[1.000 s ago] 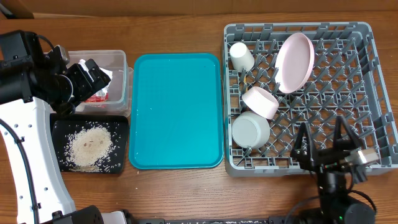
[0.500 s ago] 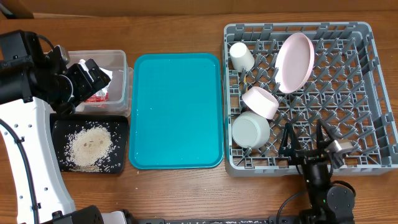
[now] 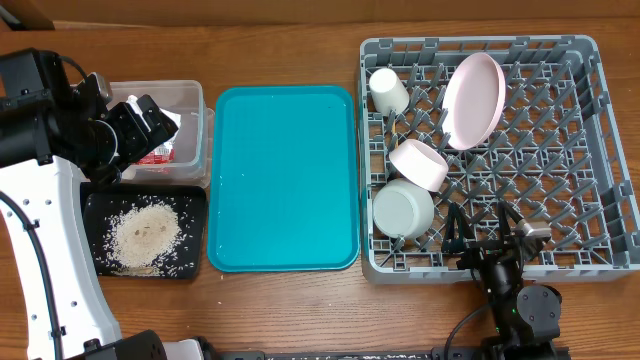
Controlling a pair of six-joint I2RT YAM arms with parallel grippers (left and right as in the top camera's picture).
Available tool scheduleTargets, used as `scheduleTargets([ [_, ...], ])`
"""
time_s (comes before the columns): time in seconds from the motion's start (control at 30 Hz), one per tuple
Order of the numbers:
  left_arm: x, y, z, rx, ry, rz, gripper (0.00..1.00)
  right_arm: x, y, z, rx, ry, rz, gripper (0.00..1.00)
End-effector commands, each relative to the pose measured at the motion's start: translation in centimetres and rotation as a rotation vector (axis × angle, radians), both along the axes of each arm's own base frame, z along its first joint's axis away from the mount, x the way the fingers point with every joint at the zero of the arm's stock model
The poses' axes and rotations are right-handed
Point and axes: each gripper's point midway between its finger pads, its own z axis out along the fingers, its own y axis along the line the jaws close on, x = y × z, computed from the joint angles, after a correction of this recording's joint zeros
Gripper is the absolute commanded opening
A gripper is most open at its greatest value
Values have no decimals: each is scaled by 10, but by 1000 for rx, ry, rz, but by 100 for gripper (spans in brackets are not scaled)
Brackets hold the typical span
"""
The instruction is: Sort waste into correct bins and load items into the dishwasher
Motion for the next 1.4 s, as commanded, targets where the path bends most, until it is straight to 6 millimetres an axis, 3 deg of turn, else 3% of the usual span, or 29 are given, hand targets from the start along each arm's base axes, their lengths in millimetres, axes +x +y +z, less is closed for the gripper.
scheduleTargets([
  [0.0, -1, 0, 8, 20, -27, -19, 100, 0, 0, -1, 2, -5, 3, 100],
  [0.9, -4, -1, 12, 43, -39, -20, 100, 0, 0, -1, 2, -5, 3, 100],
  [1.07, -20, -25, 44, 70, -142, -79, 100, 0, 0, -1, 2, -5, 3, 100],
  [1.27, -60, -78, 92, 93, -326, -236, 100, 0, 0, -1, 2, -5, 3, 100],
  [1.37, -83, -97, 107, 92, -396, -305, 100, 0, 0, -1, 2, -5, 3, 100],
])
